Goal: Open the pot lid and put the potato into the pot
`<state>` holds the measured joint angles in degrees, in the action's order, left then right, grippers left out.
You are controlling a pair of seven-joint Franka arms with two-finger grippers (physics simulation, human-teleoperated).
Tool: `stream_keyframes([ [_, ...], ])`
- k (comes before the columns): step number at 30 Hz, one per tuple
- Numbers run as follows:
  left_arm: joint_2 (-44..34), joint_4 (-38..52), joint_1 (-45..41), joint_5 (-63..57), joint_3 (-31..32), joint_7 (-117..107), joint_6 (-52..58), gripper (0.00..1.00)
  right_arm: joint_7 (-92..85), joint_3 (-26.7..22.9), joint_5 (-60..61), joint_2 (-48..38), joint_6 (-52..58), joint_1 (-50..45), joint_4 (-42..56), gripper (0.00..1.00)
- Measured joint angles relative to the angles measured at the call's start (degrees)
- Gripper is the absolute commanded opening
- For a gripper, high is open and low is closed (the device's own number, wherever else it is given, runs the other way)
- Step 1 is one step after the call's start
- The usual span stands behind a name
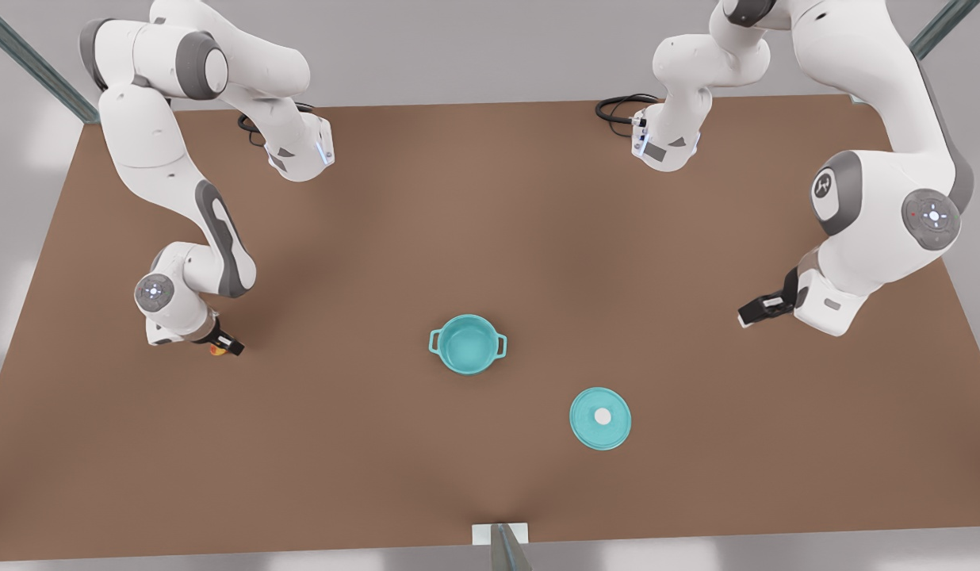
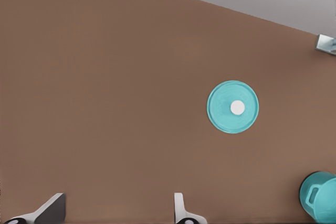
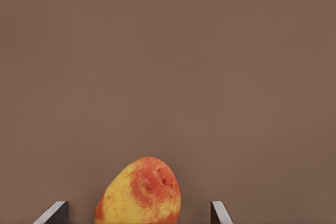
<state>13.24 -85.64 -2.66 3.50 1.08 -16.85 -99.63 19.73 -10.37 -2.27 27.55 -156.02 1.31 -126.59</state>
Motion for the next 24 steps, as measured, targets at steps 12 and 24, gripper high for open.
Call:
stream_keyframes([
  [12, -0.1, -0.2, -0.1, -0.1, 0.1, 8.2, 0.5, 1.00, 0.4, 0.0, 0.1, 0.9, -2.4, 0.0, 0.0, 0.70],
  [24, 0.1, -0.2, -0.2, -0.1, 0.1, 12.4, 0.3, 1.00, 0.3, 0.2, 0.4, 0.2, -3.0, 0.3, 0.0, 0.54],
])
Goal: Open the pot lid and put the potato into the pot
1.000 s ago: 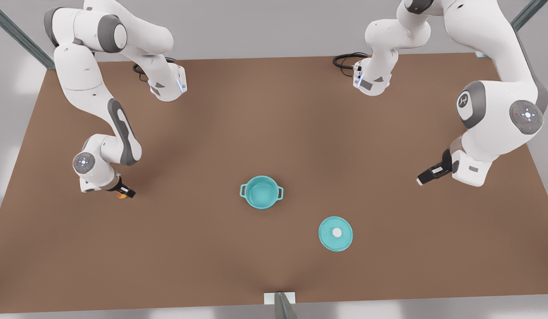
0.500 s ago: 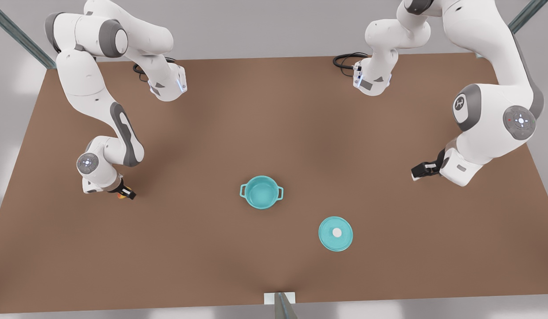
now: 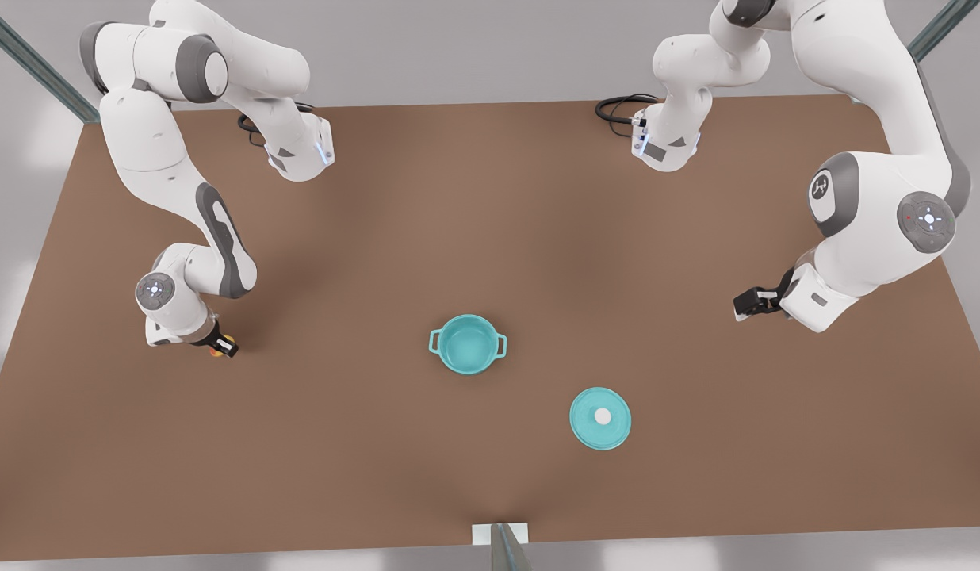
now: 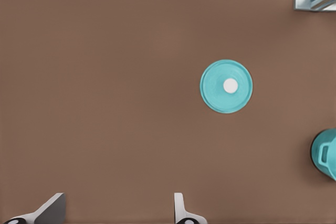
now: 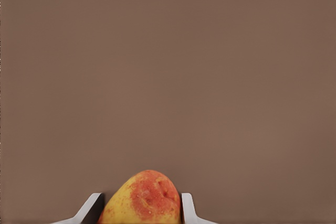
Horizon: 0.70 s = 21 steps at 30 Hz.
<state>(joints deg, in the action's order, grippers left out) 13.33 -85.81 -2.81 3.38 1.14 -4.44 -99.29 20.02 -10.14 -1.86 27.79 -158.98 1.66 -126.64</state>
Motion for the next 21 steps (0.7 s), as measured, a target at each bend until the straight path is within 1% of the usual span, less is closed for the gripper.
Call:
stream_keyframes([
  [9, 0.1, 0.0, 0.0, 0.0, 0.0, 1.7, 0.0, 1.00, -0.1, 1.5, 0.2, -3.2, 0.9, -0.1, -0.1, 0.52],
  [12, 0.2, 0.0, 0.0, 0.0, 0.1, 2.1, 0.0, 1.00, 0.1, 3.9, 0.2, -6.5, 2.4, -0.4, -0.1, 0.53],
  [16, 0.3, 0.0, 0.0, 0.0, 0.0, 2.5, 0.0, 1.00, 1.3, 8.5, 0.3, -10.1, 4.9, -0.8, -0.1, 0.53],
  [21, 0.2, -0.1, 0.0, 0.0, 0.0, 2.9, 0.0, 1.00, 4.5, 9.8, 1.5, -12.1, 8.4, -6.4, 0.5, 0.53],
])
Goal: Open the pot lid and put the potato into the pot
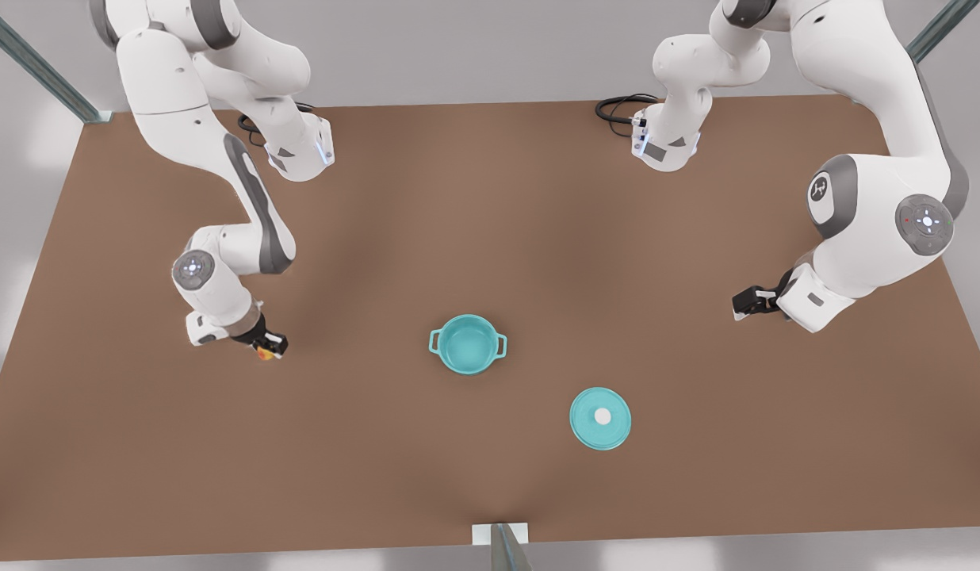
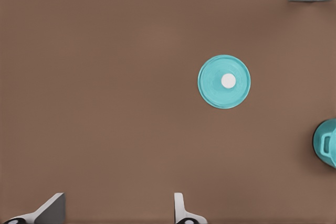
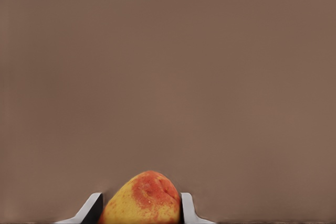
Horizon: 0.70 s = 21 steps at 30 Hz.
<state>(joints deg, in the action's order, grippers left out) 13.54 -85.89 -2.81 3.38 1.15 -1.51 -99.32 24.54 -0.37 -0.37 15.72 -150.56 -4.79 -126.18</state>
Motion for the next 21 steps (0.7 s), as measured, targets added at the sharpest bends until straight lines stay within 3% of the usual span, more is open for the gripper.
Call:
stream_keyframes([
  [21, 0.1, 0.0, 0.0, 0.0, 0.0, 0.9, -0.1, 1.00, 20.0, 2.0, 10.1, 3.6, 10.3, -20.0, 15.8, 0.53],
])
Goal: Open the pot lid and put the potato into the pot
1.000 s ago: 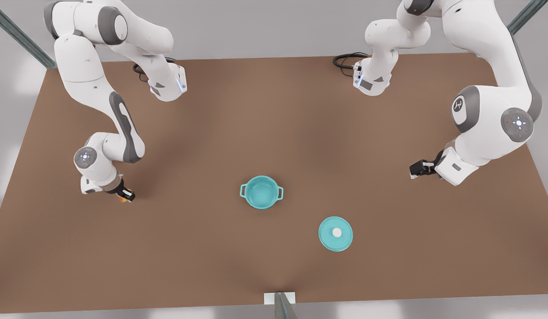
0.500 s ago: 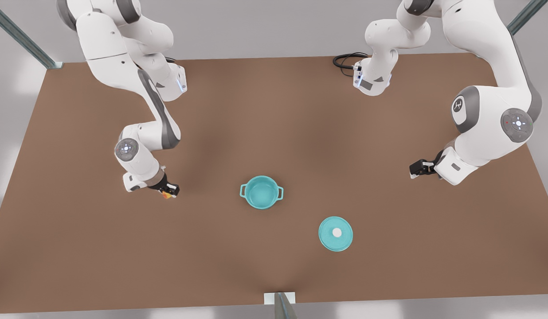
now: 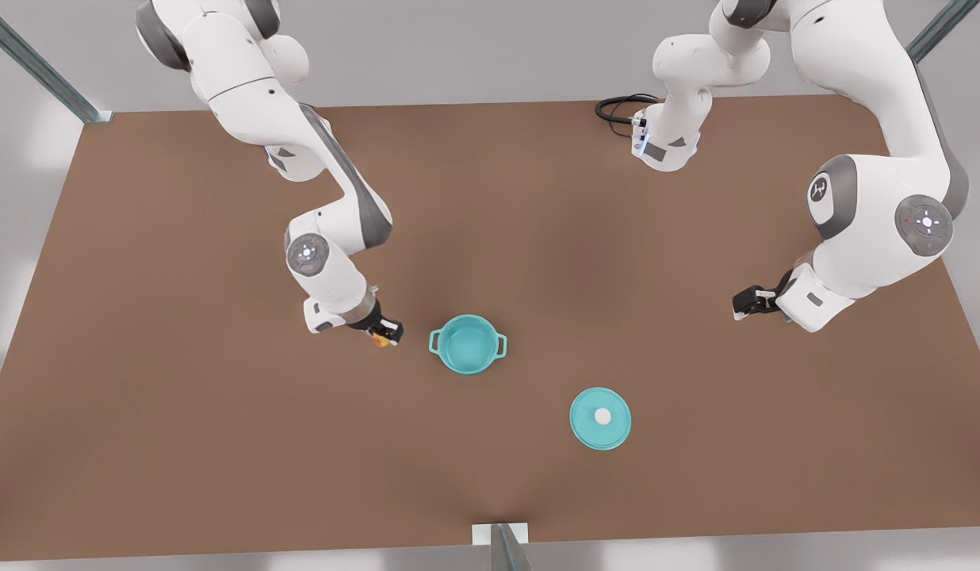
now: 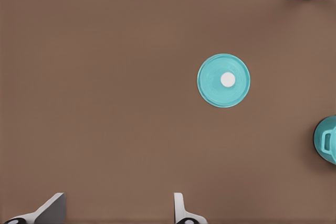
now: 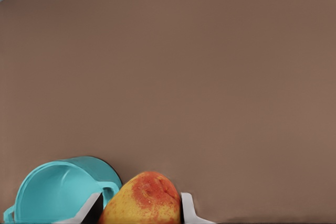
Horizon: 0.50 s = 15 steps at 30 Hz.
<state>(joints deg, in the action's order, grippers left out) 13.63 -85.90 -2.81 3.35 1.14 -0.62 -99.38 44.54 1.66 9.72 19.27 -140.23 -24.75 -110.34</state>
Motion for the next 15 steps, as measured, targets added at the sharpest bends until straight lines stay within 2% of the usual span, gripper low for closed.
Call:
stream_keyframes([
  [15, 0.2, -0.3, 0.0, -0.1, 0.0, 0.2, -0.4, 1.00, 10.1, -0.2, 9.3, 10.8, 0.4, -8.1, 17.1, 0.54],
])
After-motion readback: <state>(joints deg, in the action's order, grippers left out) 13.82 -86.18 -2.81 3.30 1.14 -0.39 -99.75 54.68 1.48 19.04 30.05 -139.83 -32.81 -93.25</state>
